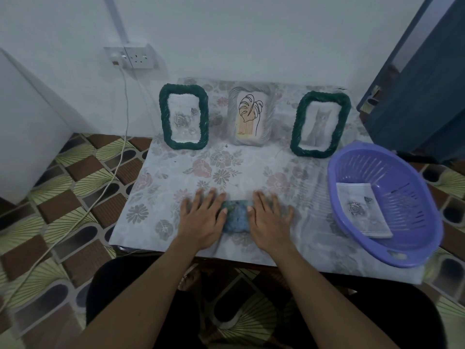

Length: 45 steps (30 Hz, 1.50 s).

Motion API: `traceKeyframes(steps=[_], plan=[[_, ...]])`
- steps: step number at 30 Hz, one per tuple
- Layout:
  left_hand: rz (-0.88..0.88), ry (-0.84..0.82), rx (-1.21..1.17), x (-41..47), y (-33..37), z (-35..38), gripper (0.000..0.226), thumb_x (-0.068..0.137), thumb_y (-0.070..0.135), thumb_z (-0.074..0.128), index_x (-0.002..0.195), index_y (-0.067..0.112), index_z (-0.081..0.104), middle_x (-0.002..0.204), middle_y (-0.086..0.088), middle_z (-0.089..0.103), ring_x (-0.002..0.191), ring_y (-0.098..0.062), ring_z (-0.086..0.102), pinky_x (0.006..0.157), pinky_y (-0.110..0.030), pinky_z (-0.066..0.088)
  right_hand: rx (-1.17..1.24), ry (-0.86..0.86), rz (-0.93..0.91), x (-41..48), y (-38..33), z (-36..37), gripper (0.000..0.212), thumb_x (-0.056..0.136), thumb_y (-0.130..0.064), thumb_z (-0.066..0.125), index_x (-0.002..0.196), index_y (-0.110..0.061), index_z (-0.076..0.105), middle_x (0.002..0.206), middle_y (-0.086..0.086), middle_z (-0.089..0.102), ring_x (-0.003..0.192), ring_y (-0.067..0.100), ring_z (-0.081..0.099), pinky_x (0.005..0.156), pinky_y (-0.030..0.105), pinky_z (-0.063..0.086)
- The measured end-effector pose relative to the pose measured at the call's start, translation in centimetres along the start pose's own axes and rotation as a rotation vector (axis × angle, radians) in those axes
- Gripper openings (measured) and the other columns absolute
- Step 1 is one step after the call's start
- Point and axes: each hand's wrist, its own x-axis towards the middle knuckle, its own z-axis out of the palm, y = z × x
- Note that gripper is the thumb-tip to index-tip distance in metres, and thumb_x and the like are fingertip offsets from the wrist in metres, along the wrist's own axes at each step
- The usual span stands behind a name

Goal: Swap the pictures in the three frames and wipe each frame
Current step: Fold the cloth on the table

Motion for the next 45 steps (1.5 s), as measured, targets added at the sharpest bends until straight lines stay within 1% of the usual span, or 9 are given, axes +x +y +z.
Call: traceKeyframes(steps=[13,19,24,28,32,35,37,40,45], plan=[[-0.021,0.0,-0.028,0.0,0.2,0.5,0.053,0.102,0.051,0.012,0.154,0.045,0.004,0.165,0.01,0.002,0.152,-0.021,-0.008,0.12,-0.053,-0.008,0.093,0.117,0.096,-0.7,-0.5,-0.7,0.063,0.098,-0.058,0.037,0.148,-0.019,0.038,0.157,0.001,0.035,0.149,0.022,0.019,0.118,0.053,0.007],[0.0,-0.006,-0.01,0.1,-0.1,0.5,0.058,0.096,0.055,0.006,0.153,0.044,0.008,0.165,0.008,0.005,0.152,-0.023,-0.006,0.12,-0.054,-0.005,0.481,0.2,0.03,-0.7,-1.0,-0.7,0.025,0.091,-0.044,0.06,0.107,-0.03,0.047,0.103,-0.002,0.065,0.106,0.021,0.059,0.098,0.042,0.04],[-0.036,-0.099,-0.138,0.5,-0.2,0.0,0.061,0.095,0.054,0.022,0.154,0.039,0.016,0.165,0.009,0.004,0.151,-0.022,-0.009,0.119,-0.053,-0.009,0.865,0.128,-0.011,-0.9,-2.0,-2.4,0.05,0.086,-0.026,0.072,0.123,-0.034,0.039,0.094,-0.001,0.068,0.084,0.014,0.068,0.078,0.039,0.058],[-0.046,-0.083,-0.337,0.6,-0.5,-1.9,0.072,0.087,0.042,0.051,0.153,0.036,0.024,0.165,0.004,-0.002,0.15,-0.029,-0.016,0.119,-0.054,-0.005,0.922,0.029,-0.175,-1.2,-3.1,-4.1,0.057,0.086,-0.014,0.071,0.13,-0.035,0.043,0.093,-0.005,0.066,0.077,0.002,0.066,0.068,0.018,0.053],[0.07,-0.061,-0.563,-0.4,-2.0,-4.6,0.074,0.071,0.033,0.051,0.145,0.03,0.043,0.16,0.001,0.027,0.15,-0.029,0.01,0.12,-0.055,0.008,0.927,-0.019,-0.321,-1.0,-4.6,-5.4,0.06,0.084,-0.003,0.064,0.131,-0.036,0.047,0.099,-0.002,0.064,0.083,0.015,0.065,0.073,0.031,0.055],[0.118,-0.051,-0.672,-1.3,-3.1,-6.0,0.043,0.075,0.031,0.05,0.114,0.02,0.065,0.111,-0.001,0.069,0.106,-0.016,0.061,0.115,-0.038,0.025,0.923,-0.03,-0.367,-0.6,-6.0,-6.0,0.061,0.083,-0.003,0.062,0.131,-0.036,0.047,0.084,0.003,0.059,0.069,0.021,0.057,0.064,0.036,0.05],[0.12,-0.017,-0.679,-1.7,-3.8,-6.7,0.038,0.072,0.039,0.047,0.094,0.013,0.066,0.082,-0.004,0.068,0.075,-0.011,0.06,0.1,-0.03,0.038,0.906,-0.011,-0.401,-0.1,-7.0,-6.0,0.06,0.083,-0.007,0.062,0.131,-0.037,0.045,0.078,0.007,0.057,0.065,0.025,0.053,0.061,0.041,0.048],[0.055,0.039,-0.743,-2.4,-4.9,-7.5,0.039,0.066,0.042,0.047,0.081,0.011,0.066,0.072,-0.005,0.065,0.062,-0.009,0.056,0.062,-0.028,0.043,0.837,0.034,-0.442,0.4,-8.6,-5.7,0.056,0.086,-0.014,0.064,0.134,-0.035,0.042,0.08,0.01,0.06,0.068,0.028,0.059,0.064,0.048,0.05],[-0.139,0.1,-0.775,-2.3,-7.2,-7.7,0.025,0.074,0.032,0.049,0.083,0.015,0.065,0.08,-0.004,0.067,0.076,-0.019,0.063,0.068,-0.034,0.05,0.795,0.045,-0.417,2.0,-11.4,-3.9,0.056,0.091,-0.019,0.064,0.141,-0.025,0.038,0.132,-0.005,0.054,0.122,0.011,0.052,0.101,0.033,0.047]])
